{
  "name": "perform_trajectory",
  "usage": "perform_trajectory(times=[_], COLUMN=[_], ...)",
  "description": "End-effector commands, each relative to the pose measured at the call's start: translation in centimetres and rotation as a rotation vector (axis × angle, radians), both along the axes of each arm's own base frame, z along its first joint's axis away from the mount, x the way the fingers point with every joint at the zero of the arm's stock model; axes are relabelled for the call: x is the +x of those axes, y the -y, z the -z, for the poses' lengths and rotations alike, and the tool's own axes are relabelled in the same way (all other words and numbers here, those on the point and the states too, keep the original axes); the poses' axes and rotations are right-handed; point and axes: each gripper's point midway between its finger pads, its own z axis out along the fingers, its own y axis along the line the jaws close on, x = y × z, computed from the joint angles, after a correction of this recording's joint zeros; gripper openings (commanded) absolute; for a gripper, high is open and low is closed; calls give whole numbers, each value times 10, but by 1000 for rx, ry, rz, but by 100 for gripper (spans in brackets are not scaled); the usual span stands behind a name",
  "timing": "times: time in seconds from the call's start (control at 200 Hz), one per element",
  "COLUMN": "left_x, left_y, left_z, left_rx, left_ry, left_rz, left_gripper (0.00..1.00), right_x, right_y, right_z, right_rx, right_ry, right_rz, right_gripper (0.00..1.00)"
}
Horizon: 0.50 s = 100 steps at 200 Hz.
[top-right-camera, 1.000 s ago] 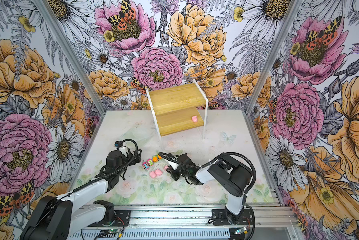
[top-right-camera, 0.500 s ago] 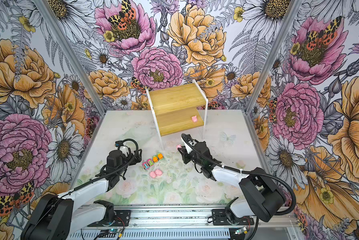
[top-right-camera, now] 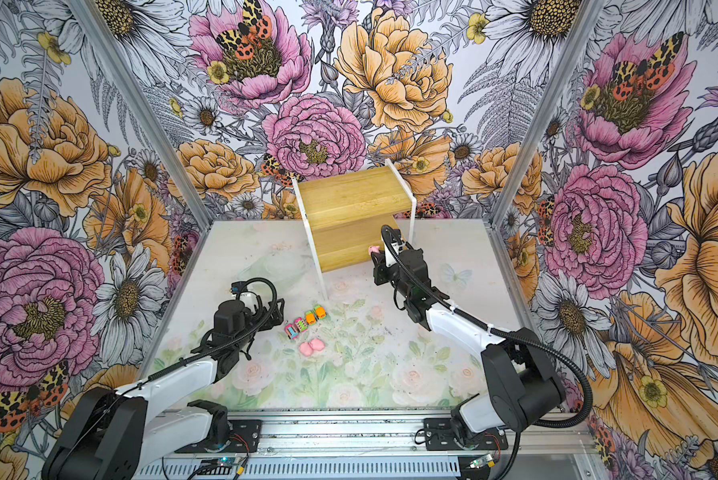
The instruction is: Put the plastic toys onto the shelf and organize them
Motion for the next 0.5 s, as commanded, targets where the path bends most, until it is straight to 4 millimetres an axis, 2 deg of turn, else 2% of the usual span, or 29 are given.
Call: perform_trajectory(times=[0.0, 0.24, 0.495], left_x=[5, 5, 5], left_y=[1, 0, 0], left_z=[-12, -11, -12], left_rx=[-12, -11, -12], left_ry=[29, 29, 29], left_rz=[5, 3, 3], left_gripper=[99, 99, 99], right_x=[17, 32, 37], right_y=[4, 7, -6], right_z=[-6, -2, 6], right_rx=[27, 39, 33], right_ry=[-14, -25, -37], right_rz=[63, 140, 144], right_gripper=[21, 21, 21])
